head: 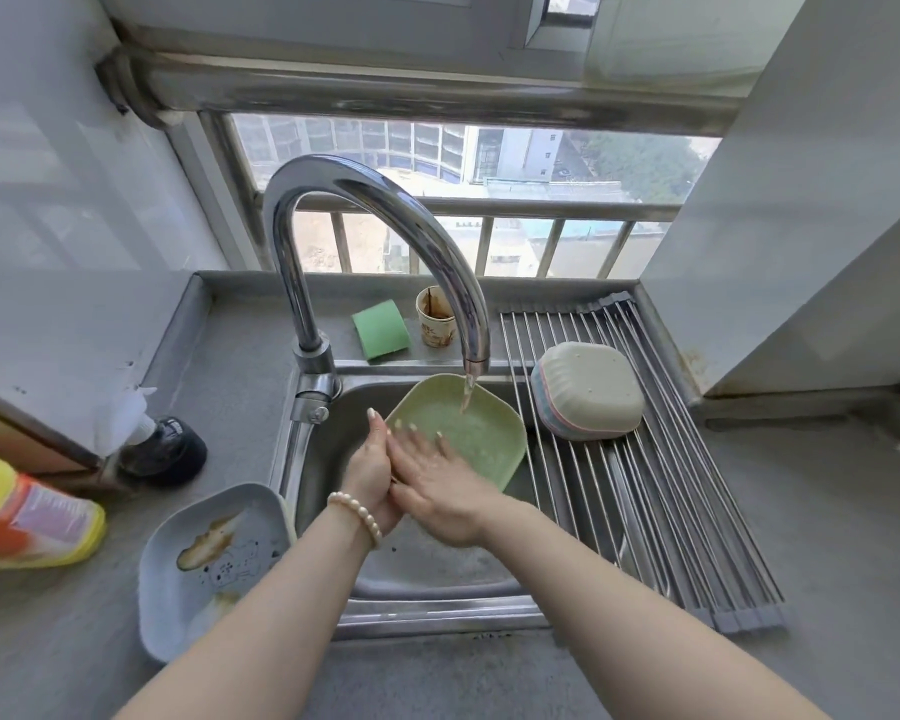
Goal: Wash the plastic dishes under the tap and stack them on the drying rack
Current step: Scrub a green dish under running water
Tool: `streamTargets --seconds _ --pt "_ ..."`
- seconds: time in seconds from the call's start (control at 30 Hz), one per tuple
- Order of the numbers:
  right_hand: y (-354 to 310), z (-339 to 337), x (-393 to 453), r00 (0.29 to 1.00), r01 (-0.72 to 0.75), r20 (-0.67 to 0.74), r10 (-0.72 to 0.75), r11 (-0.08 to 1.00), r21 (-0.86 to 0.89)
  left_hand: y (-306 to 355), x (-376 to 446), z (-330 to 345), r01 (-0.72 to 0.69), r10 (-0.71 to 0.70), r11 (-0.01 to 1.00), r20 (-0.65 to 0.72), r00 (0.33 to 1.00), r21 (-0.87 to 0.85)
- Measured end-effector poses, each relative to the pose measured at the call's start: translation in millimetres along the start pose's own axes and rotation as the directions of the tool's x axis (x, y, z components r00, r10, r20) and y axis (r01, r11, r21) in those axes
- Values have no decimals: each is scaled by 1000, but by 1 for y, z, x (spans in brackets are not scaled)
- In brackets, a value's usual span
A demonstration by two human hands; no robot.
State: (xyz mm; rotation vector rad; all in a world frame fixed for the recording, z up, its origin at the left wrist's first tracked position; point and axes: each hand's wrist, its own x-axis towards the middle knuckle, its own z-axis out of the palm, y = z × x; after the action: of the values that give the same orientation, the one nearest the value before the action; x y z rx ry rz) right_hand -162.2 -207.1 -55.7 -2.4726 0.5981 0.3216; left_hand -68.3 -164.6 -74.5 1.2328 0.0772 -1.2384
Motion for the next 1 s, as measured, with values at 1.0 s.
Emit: streamTargets --seconds 1.0 --pt "-19 23 3 998 13 -57 11 913 408 7 -8 -1 -152 175 976 -139 975 157"
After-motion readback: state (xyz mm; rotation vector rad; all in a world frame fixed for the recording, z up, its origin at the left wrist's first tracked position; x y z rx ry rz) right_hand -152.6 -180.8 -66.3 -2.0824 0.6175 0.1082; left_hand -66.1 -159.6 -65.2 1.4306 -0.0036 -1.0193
